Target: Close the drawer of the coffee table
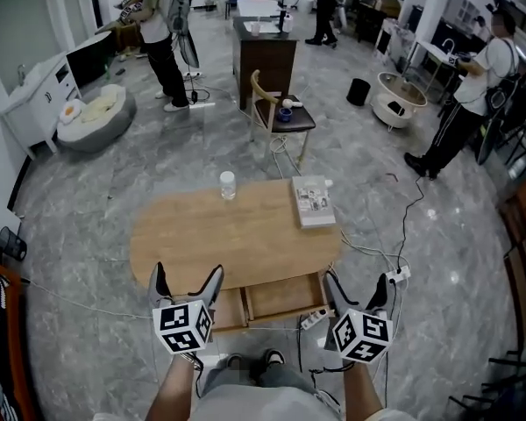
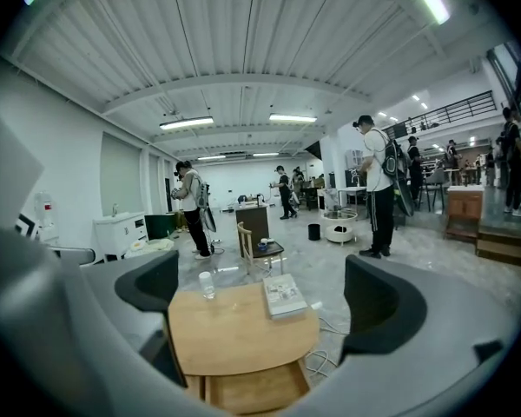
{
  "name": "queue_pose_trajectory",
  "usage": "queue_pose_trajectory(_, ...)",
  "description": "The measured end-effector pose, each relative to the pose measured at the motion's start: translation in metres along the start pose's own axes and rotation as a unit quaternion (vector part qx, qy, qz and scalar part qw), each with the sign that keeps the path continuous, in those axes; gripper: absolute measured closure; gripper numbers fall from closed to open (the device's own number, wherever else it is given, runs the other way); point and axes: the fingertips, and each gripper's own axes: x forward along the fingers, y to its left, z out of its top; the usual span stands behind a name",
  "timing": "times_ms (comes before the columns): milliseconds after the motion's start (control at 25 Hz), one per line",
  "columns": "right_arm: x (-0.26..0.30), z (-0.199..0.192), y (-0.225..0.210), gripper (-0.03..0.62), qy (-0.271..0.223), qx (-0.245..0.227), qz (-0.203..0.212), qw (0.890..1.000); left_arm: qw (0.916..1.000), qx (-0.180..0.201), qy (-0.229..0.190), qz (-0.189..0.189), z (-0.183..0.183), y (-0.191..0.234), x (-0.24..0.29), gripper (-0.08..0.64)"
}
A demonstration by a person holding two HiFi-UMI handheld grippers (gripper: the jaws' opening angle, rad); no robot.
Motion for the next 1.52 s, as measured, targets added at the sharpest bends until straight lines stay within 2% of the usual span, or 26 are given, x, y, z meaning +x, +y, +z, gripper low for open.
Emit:
queue_pose_trajectory(160, -0.007, -0.016, -0.025, 0.005, 0.010, 0.009, -0.024, 1.000, 0.9993, 0.016, 0.017, -0.030, -0.017, -0.028, 0.016, -0.017)
queue_pose_trajectory(280, -0.006, -0.028, -0.035, 0.005, 0.019, 0.012, -0.033, 0.999, 0.9984, 0.013, 0.034, -0.043, -0.033, -0.038, 0.026, -0.015)
queue_pose_trajectory(560, 0.011, -0.080, -0.041, 0.005, 0.047, 0.031, -0.014, 0.998, 0.9956, 0.010, 0.087, -0.036, -0.093, -0.033, 0.042, -0.015)
queue_pose_trajectory(960, 0.054, -0.228, -0.047, 0.005, 0.121, 0.035, 0.008, 0.992, 0.9878, 0.023, 0.154, -0.011, -0.228, -0.008, 0.065, -0.016)
queue_pose_trajectory(1320, 0.075, -0.380, -0.035, 0.005, 0.184, 0.035, 0.054, 0.981, 0.9763, 0.018, 0.216, 0.000, -0.365, 0.012, 0.079, -0.017)
queue_pose_trajectory(1520, 0.078, -0.433, -0.040, 0.005, 0.191, 0.027, 0.057, 0.980, 0.9731, 0.019, 0.229, 0.000, -0.411, 0.017, 0.080, -0.017)
